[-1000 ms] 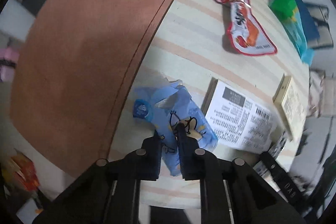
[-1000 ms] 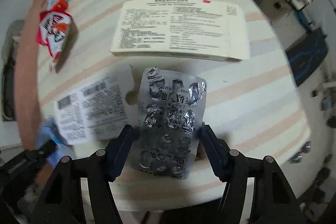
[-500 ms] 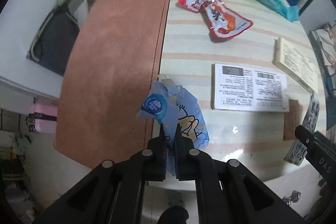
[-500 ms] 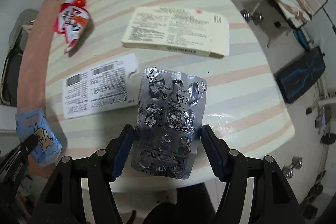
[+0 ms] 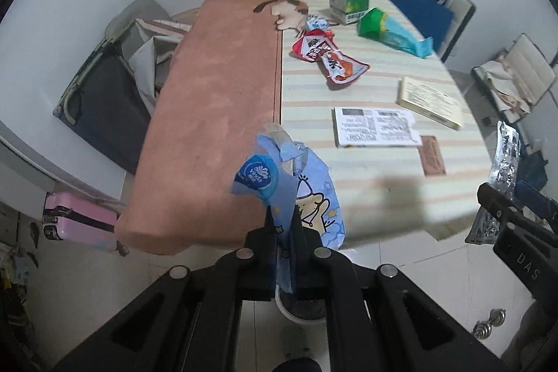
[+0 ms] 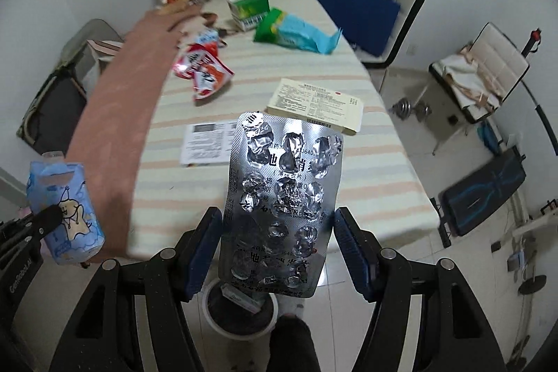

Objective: Collect trash
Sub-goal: 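Carry blue wrapper and blister pack over the bin and open both grippers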

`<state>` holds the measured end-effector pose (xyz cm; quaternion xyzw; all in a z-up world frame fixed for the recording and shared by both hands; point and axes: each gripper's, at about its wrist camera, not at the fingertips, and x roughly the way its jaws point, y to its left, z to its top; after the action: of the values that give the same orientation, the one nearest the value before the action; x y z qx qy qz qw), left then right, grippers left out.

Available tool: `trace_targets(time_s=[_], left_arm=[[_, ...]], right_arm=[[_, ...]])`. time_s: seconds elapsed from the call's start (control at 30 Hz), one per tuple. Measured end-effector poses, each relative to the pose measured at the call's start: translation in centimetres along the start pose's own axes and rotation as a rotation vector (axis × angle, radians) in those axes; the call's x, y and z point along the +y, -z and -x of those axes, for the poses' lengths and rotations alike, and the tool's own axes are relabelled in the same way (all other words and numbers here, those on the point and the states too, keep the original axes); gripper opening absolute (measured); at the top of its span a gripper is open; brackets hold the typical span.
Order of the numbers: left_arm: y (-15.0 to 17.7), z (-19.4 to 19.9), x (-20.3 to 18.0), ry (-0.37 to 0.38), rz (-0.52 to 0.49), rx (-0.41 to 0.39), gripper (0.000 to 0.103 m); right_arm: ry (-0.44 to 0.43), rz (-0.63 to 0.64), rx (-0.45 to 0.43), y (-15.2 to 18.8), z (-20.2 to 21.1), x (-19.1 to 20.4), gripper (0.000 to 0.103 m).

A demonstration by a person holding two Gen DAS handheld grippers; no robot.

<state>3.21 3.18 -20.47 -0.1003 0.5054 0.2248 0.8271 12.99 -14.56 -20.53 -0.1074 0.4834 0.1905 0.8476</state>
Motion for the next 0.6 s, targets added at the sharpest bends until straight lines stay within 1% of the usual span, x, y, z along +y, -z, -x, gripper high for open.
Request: trace_targets(time_s=[0.1, 0.17, 0.2, 0.27, 0.33, 0.43, 0.53, 0.6], left_arm=[[2.3, 1.8, 0.6, 0.02, -0.029, -0.01, 0.003], [4.0, 2.5, 0.9, 0.034, -0.048, -0.004, 0.003], [4.8, 2.5, 0.9, 0.056, -0.059, 0.033, 0.003], [6.4, 2.1, 0.9, 0.067, -0.073, 0.06, 0.003], [8.0, 1.1, 0.7, 0.076, -0.083, 0.097, 0.003], [10.5, -1.5, 0.3, 0.084, -0.087, 0.155, 0.003], [12.6, -5.2, -0.3, 0.084, -0.082, 0.223, 0.003], [14.0, -8.4, -0.6, 0.083, -0.071, 0.268, 0.003]], right_arm=[[0.01, 0.005, -0.017, 3.1, 2.8, 1.0, 0.067], [0.009, -0.004, -0.013, 4.9, 3.7, 1.4, 0.068], [0.007, -0.011, 0.002, 6.2, 3.9, 1.7, 0.068], [0.001, -0.023, 0.028, 8.2, 4.0, 1.9, 0.067], [-0.002, -0.03, 0.064, 10.2, 3.4, 2.2, 0.067], [-0.014, -0.043, 0.134, 13.3, 1.2, 2.1, 0.067], [-0.034, -0.061, 0.207, 16.4, -2.0, 1.7, 0.067], [-0.053, -0.072, 0.253, 18.5, -5.0, 1.5, 0.067]])
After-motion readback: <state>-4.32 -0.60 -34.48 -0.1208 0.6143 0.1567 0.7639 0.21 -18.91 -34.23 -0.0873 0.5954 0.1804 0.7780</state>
